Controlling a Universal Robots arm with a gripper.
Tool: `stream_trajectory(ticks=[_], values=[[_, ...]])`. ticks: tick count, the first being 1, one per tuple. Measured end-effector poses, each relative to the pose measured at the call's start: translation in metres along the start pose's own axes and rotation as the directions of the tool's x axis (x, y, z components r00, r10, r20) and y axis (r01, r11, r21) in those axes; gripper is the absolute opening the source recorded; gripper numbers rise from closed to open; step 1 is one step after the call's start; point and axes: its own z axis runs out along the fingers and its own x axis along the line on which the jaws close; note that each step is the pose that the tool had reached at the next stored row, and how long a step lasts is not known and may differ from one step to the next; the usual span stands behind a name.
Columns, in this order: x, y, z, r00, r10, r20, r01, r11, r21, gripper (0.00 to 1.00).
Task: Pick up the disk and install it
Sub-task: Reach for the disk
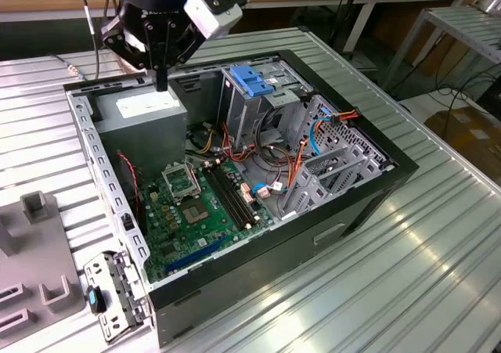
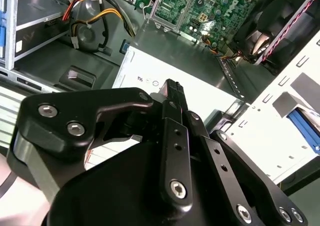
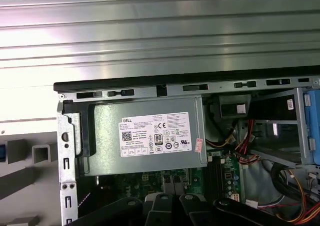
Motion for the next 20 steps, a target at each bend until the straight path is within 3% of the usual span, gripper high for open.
stream_trajectory(ticks=[20], values=[[0.0116, -0.0009, -0.0003, 1.0000, 0.000, 0.0000, 0.000, 1.0000, 0.0000, 0.11]])
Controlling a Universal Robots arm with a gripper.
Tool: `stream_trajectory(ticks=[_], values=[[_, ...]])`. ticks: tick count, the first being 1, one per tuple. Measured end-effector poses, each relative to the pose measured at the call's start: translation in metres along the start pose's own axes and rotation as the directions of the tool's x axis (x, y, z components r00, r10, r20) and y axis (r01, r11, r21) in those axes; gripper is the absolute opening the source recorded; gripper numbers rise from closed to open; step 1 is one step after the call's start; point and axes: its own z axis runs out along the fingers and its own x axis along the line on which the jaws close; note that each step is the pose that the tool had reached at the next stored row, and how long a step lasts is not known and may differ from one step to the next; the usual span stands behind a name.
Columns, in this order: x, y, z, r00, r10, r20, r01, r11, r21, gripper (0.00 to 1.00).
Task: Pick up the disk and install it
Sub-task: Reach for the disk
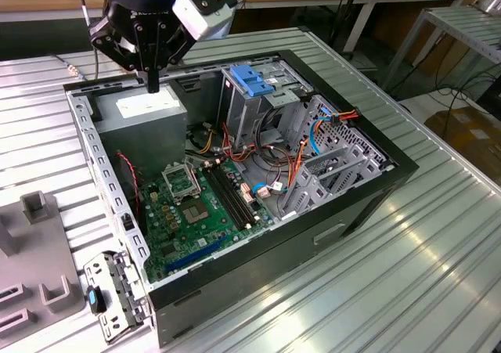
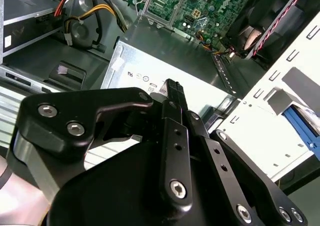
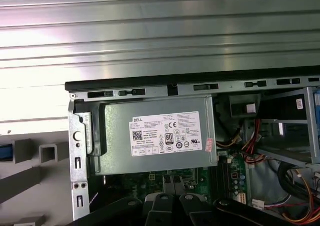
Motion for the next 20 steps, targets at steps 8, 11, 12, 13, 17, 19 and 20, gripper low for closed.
stream_trajectory(ticks=[8, 11, 12, 13, 17, 19, 20], values=[[0.0041, -0.0003, -0.0001, 1.0000, 0.000, 0.0000, 0.000, 1.0000, 0.0000, 0.11], [0.0054, -0.0004, -0.0002, 1.0000, 0.000, 0.0000, 0.000, 1.0000, 0.0000, 0.11], [0.0057, -0.0004, -0.0001, 1.0000, 0.000, 0.0000, 0.000, 1.0000, 0.0000, 0.11], [0.0062, -0.0005, -0.0001, 1.0000, 0.000, 0.0001, 0.000, 1.0000, -0.0001, 0.11], [0.0078, -0.0006, -0.0002, 1.0000, 0.000, 0.0000, 0.000, 1.0000, 0.0000, 0.11], [0.0085, -0.0006, -0.0002, 1.0000, 0.000, 0.0000, 0.000, 1.0000, -0.0001, 0.11], [0.0088, -0.0007, -0.0002, 1.0000, 0.000, 0.0000, 0.000, 1.0000, 0.0000, 0.11]])
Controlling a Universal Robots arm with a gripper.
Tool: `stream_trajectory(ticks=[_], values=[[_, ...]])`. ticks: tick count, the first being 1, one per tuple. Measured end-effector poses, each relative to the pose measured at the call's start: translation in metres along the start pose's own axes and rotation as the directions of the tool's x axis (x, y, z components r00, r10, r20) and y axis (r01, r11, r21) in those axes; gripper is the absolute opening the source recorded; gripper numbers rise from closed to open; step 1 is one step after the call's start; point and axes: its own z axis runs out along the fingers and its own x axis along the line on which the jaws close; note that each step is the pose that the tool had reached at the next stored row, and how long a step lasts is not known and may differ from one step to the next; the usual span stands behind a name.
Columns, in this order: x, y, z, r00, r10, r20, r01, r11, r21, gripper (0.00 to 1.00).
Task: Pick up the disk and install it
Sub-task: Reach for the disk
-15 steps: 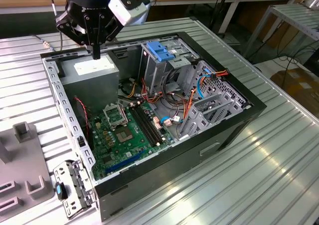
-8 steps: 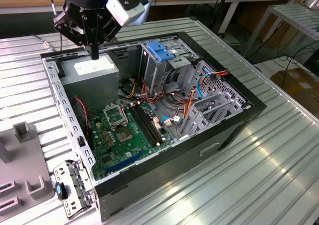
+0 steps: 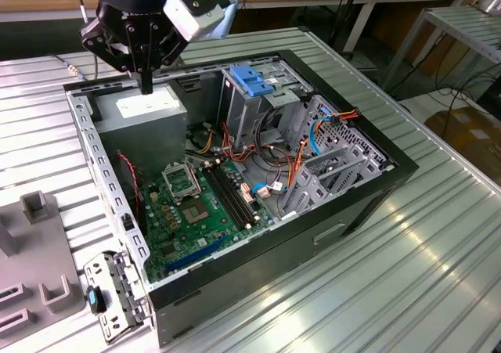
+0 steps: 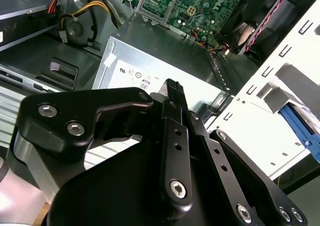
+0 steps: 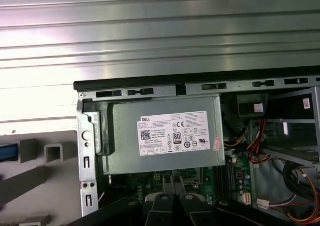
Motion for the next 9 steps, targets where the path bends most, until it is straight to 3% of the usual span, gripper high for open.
stream_trajectory(ticks=[9], values=[[0.0046, -0.0004, -0.0001, 1.0000, 0.000, 0.0000, 0.000, 1.0000, 0.0000, 0.11]])
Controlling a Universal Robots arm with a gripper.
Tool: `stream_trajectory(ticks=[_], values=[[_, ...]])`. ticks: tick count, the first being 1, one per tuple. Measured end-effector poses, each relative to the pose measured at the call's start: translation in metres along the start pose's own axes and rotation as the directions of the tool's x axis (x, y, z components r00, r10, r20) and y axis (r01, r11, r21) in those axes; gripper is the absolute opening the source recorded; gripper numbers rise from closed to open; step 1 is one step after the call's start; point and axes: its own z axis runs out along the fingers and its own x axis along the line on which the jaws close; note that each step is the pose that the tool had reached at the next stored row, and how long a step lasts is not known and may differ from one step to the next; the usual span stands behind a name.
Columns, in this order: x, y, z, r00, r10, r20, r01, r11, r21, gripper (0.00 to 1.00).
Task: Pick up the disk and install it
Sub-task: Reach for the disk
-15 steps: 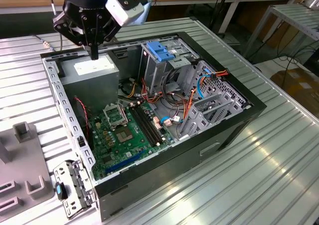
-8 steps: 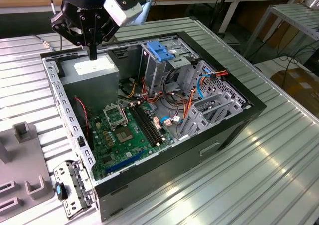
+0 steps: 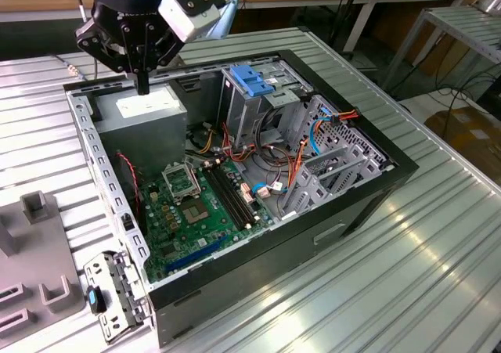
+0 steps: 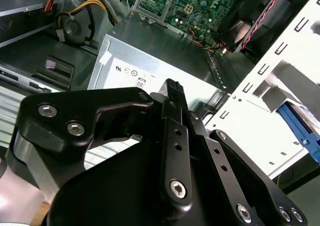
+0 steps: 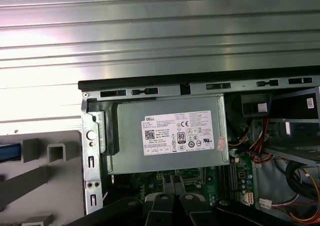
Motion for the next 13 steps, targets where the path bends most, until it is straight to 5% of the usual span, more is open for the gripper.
stream_trajectory(ticks=[13], values=[[0.0055, -0.0004, -0.0002, 1.0000, 0.000, 0.0000, 0.000, 1.0000, 0.0000, 0.11]])
